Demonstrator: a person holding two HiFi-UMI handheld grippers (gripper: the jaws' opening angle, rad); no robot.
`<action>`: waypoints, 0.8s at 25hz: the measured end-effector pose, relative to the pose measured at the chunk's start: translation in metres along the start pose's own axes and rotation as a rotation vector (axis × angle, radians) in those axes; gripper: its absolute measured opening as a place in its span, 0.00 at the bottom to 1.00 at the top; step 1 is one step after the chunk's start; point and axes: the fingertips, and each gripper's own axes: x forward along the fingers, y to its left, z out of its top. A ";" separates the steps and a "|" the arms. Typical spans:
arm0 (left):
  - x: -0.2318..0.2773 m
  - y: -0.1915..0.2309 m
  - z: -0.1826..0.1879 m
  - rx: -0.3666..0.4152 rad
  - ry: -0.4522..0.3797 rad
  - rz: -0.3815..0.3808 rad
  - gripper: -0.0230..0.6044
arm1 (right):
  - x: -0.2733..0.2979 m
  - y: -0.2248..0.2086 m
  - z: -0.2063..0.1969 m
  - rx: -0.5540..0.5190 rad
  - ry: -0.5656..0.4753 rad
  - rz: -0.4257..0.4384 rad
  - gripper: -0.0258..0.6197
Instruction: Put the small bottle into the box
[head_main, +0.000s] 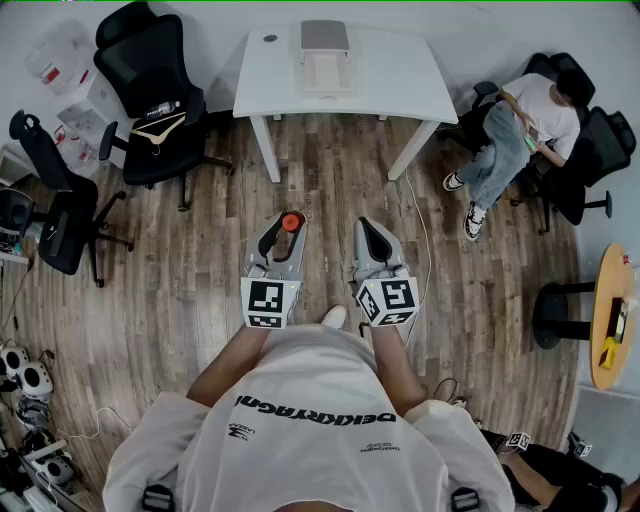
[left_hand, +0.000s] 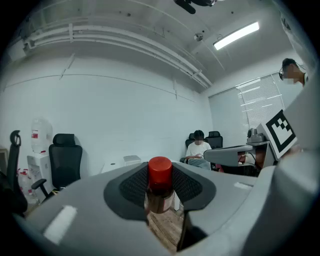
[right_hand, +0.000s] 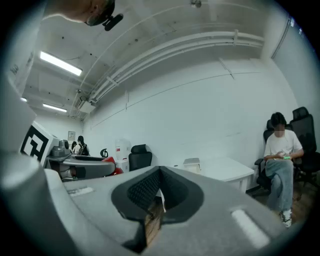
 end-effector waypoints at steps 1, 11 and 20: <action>0.000 0.001 0.000 0.000 -0.002 0.000 0.27 | 0.001 0.001 0.000 -0.002 0.000 0.001 0.04; 0.012 -0.008 0.002 -0.009 -0.014 0.008 0.27 | 0.003 -0.015 0.006 0.020 -0.016 0.020 0.04; 0.033 -0.028 0.003 0.002 -0.023 0.039 0.27 | 0.004 -0.041 0.006 -0.005 -0.034 0.051 0.04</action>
